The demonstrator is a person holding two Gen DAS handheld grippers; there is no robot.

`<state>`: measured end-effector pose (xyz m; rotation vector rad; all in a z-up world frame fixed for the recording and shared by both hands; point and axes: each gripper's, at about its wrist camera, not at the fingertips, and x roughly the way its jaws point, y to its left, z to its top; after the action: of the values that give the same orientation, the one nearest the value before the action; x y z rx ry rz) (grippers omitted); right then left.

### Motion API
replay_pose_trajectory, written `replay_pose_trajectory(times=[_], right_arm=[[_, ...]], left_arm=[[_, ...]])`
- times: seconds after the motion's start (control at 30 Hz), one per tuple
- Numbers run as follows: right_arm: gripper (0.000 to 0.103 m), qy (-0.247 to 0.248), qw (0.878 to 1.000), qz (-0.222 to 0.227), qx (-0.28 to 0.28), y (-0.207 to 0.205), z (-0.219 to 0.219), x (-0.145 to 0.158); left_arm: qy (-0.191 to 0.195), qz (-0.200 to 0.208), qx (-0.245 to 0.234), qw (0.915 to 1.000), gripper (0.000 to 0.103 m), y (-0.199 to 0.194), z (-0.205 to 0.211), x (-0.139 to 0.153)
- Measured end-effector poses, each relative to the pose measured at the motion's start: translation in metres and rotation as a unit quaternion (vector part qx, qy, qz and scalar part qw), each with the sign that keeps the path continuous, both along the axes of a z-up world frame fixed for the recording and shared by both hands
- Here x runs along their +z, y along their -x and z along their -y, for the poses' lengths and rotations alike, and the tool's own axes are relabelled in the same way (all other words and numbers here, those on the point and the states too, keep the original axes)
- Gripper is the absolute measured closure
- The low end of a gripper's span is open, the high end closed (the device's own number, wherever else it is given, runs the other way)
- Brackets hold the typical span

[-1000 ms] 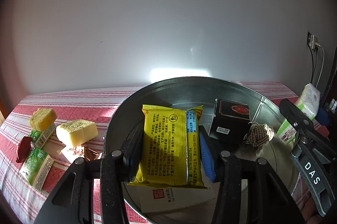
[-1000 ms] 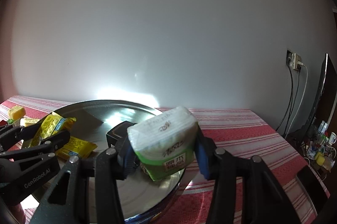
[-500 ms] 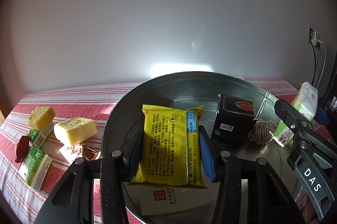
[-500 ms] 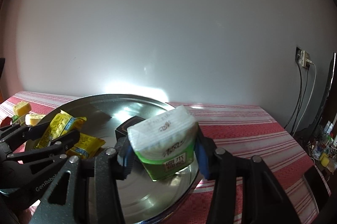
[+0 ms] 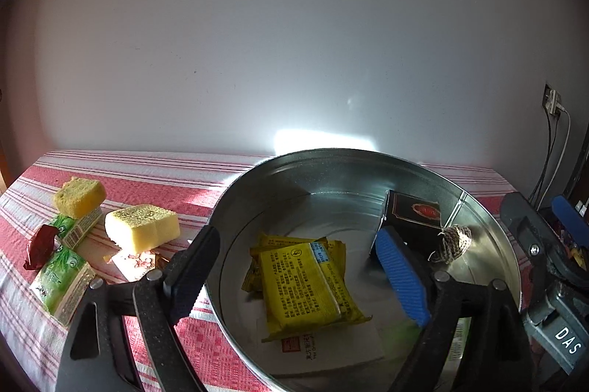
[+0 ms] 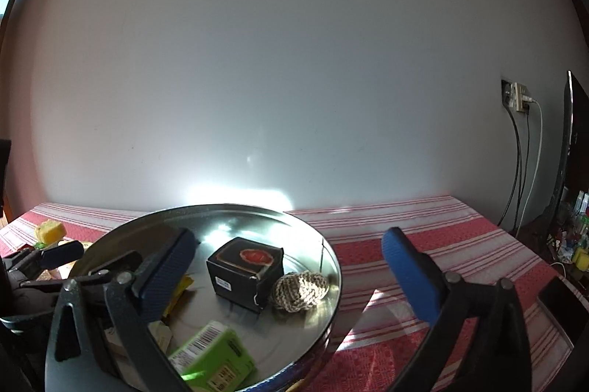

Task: Organize objects
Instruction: 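Open both grippers to release the yellow packet and tissue pack into the tin, then withdraw both grippers from the tin toward the remaining items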

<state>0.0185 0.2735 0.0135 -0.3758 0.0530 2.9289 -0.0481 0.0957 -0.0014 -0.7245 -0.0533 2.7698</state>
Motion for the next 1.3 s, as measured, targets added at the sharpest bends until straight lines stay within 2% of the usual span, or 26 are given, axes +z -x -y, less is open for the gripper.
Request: replay_pose_trajectory(times=[0.17, 0.47, 0.7, 1.07, 1.3], right_arm=[[0.0, 0.0, 1.0, 0.0, -0.003, 0.0, 0.0, 0.0], [0.0, 0.006, 1.0, -0.002, -0.009, -0.003, -0.003, 0.0], [0.0, 0.016, 1.0, -0.003, -0.018, -0.006, -0.007, 0.0], [0.0, 0.028, 0.999, -0.004, -0.041, -0.014, 0.003, 0.0], [0.0, 0.004, 1.0, -0.001, -0.031, -0.02, 0.029, 0.001]], left_arm=[[0.021, -0.009, 0.005, 0.9997, 0.015, -0.002, -0.007, -0.001], [0.024, -0.02, 0.023, 0.9992, 0.015, -0.002, 0.013, 0.001], [0.043, -0.039, 0.051, 0.997, 0.015, -0.007, 0.03, 0.0], [0.034, -0.023, 0.07, 0.9967, 0.015, -0.01, 0.064, -0.003], [0.038, -0.018, 0.08, 0.996, 0.015, -0.015, 0.083, -0.004]])
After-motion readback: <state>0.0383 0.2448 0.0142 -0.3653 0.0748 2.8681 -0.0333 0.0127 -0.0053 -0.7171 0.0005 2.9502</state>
